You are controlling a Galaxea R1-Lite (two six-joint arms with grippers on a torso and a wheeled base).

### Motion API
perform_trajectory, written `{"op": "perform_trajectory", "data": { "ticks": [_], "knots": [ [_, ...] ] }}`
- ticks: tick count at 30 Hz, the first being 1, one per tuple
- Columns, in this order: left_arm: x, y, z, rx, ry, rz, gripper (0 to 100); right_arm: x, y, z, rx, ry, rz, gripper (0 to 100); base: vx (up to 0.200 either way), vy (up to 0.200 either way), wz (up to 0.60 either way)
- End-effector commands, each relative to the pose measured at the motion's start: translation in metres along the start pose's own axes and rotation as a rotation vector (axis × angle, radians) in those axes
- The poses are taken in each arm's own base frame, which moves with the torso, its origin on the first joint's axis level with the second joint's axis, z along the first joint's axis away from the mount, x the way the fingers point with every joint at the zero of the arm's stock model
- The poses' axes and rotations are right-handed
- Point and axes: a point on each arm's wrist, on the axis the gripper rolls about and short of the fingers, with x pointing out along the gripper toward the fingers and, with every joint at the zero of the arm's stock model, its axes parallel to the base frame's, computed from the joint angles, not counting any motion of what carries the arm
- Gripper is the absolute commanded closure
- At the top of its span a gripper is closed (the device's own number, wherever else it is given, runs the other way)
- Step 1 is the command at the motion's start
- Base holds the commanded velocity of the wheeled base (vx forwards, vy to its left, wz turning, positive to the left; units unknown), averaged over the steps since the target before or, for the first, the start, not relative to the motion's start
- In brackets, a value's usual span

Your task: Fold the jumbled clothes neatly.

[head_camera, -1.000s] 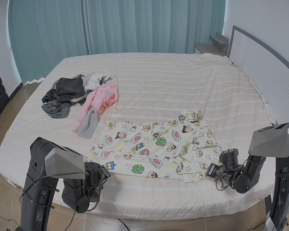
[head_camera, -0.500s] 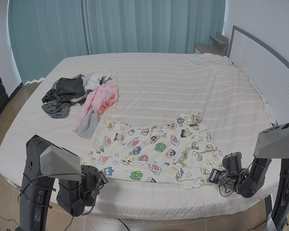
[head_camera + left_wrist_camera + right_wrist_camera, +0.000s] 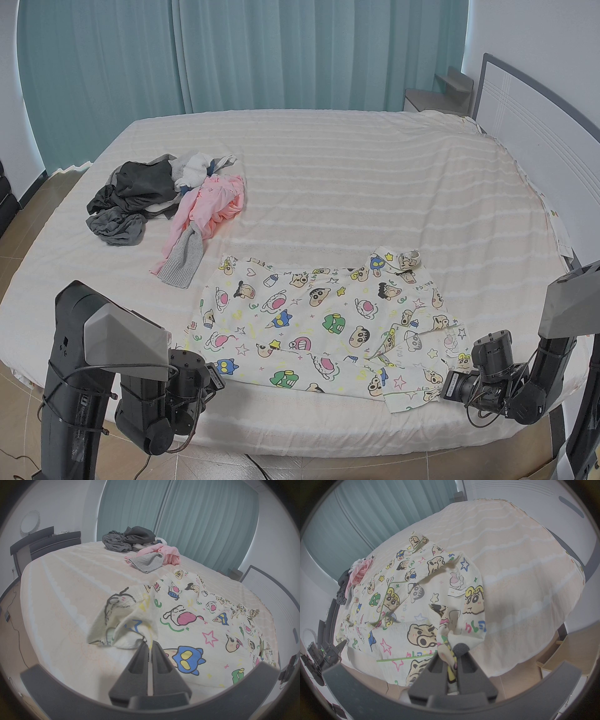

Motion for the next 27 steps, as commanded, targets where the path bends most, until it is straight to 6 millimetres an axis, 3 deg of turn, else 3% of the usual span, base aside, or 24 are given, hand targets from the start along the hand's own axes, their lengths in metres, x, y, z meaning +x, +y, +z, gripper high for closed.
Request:
{"op": "perform_trajectory", "data": {
  "ticks": [1,18,19,21,22,27],
  "knots": [
    [-0.0026,-0.0009,-0.0029,0.006,0.008,-0.009,100,-0.0030,0.0005,-0.0041,-0.013,0.012,0.003,100,0.000,0.000,0.00],
    [-0.0054,0.0022,-0.0046,0.016,0.021,0.000,100,-0.0037,0.0031,-0.0073,-0.028,0.019,0.010,100,0.000,0.000,0.00],
    [-0.0054,0.0022,-0.0046,0.016,0.021,0.000,0,-0.0040,0.0033,-0.0071,-0.028,0.018,0.011,100,0.000,0.000,0.00],
    [-0.0054,0.0022,-0.0046,0.016,0.021,0.000,0,-0.0036,0.0039,-0.0064,-0.027,0.015,0.014,100,0.000,0.000,0.00],
    [-0.0052,0.0020,-0.0044,0.015,0.020,0.000,0,-0.0034,0.0037,-0.0068,-0.027,0.017,0.012,0,0.000,0.000,0.00],
    [-0.0056,0.0015,-0.0034,0.017,0.012,-0.003,0,-0.0052,0.0040,-0.0049,-0.023,0.004,0.018,0,0.000,0.000,0.00]
  ]
}}
